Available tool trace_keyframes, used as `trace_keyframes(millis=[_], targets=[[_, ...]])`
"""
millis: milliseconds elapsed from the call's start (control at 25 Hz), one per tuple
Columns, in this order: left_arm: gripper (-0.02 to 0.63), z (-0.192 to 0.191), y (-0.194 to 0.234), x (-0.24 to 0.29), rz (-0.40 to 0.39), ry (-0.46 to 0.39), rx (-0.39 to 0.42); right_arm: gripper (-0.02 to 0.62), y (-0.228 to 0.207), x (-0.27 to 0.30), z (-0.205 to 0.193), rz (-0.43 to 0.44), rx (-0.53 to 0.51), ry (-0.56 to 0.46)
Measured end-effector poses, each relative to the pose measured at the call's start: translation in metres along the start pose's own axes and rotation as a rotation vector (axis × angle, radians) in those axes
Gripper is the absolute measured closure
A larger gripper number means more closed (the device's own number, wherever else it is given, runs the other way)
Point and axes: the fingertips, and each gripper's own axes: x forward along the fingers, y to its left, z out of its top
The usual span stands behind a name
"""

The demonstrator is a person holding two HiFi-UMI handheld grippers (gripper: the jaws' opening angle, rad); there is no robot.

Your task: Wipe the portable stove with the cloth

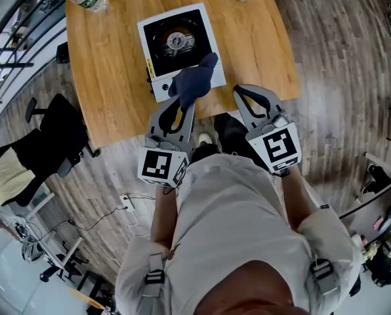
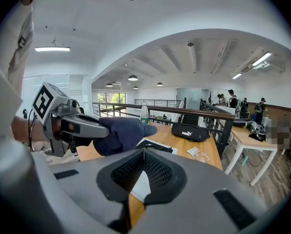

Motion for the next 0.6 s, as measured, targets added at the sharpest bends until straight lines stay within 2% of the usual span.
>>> trace_keyframes(millis=[600], targets=[[0.528,-0.067,-0.010,0.087,-0.026,0.144,-0.030,0.575,-0.038,0.035,-0.068,0.081,0.025,0.140]])
